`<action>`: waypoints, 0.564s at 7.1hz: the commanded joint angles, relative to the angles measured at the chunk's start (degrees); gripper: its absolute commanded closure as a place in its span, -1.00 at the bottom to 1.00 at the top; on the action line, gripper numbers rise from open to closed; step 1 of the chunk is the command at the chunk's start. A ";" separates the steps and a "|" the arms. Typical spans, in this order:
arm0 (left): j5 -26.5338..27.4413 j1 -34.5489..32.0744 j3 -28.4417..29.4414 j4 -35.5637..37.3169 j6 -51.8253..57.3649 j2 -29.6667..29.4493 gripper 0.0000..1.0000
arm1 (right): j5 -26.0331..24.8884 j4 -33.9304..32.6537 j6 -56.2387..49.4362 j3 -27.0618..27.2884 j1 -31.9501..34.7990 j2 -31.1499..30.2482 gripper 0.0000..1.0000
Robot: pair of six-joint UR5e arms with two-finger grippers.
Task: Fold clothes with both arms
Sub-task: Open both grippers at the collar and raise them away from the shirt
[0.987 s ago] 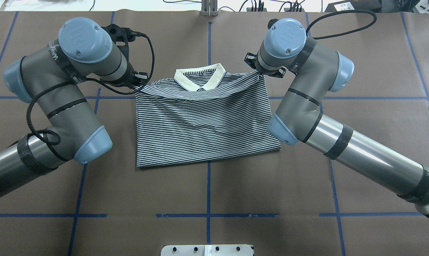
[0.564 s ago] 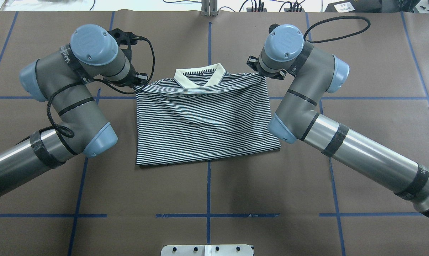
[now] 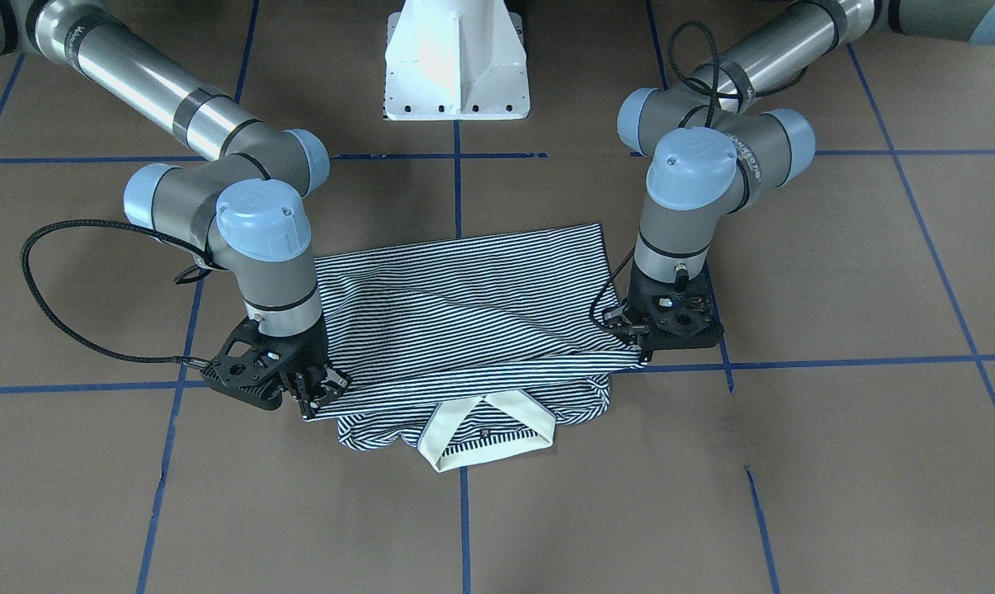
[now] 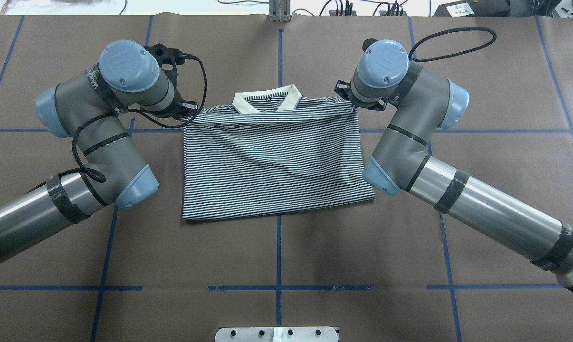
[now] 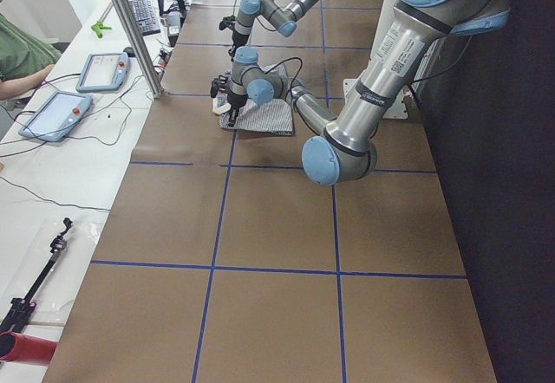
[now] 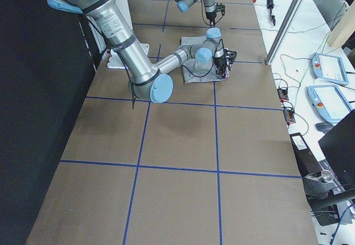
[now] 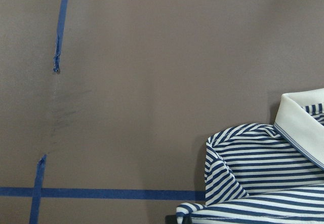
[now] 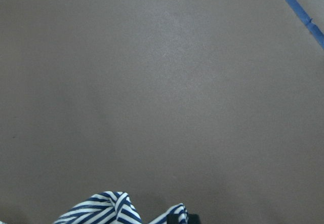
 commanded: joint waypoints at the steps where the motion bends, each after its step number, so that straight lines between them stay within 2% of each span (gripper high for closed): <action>1: -0.58 -0.19 -3.83 0.10 4.87 1.26 -1.00 | 0.62 0.40 -6.80 0.85 0.87 0.15 -1.00; 3: -0.67 0.34 -10.69 0.28 6.11 4.86 -1.00 | 8.93 0.49 -15.25 3.91 5.51 -3.43 -1.00; 4: -0.15 1.99 -15.07 -0.07 5.85 8.88 -1.00 | 9.85 0.40 -20.69 8.81 6.84 -8.06 -1.00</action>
